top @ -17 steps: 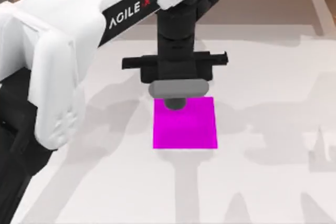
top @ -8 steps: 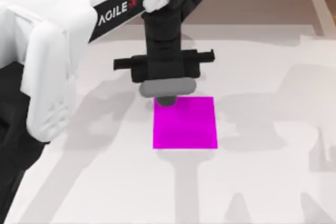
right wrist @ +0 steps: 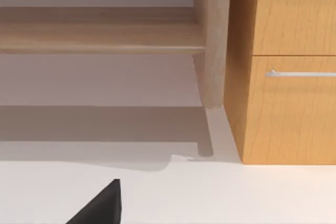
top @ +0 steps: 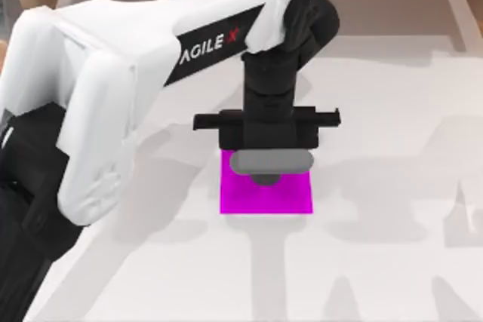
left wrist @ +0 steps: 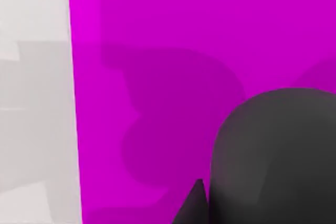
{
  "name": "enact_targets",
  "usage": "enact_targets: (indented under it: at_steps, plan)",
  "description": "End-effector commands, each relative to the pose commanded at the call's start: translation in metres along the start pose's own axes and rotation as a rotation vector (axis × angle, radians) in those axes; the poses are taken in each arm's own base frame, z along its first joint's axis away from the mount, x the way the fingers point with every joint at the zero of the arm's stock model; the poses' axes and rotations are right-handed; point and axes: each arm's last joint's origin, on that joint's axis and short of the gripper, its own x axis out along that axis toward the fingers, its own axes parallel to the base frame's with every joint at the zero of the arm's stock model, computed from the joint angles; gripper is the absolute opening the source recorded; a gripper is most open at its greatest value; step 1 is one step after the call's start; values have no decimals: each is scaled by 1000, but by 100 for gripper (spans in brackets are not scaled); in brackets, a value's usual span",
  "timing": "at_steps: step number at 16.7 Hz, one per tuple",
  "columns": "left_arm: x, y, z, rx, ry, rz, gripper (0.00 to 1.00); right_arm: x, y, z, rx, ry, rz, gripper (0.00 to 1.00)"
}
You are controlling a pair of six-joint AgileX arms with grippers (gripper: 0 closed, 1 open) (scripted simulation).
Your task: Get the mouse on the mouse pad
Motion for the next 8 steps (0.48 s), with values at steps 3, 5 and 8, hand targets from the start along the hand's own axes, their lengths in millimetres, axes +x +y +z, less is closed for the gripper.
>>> enact_targets:
  at_steps: [3, 5, 8]
  plan:
    - [0, 0, 0, 0, 0, 0, 0, 0, 0, 0, 0, 0, 0, 100]
    - [0, 0, 0, 0, 0, 0, 15, 0, 0, 0, 0, 0, 0, 100]
    - [0, 0, 0, 0, 0, 0, 38, 0, 0, 0, 0, 0, 0, 100]
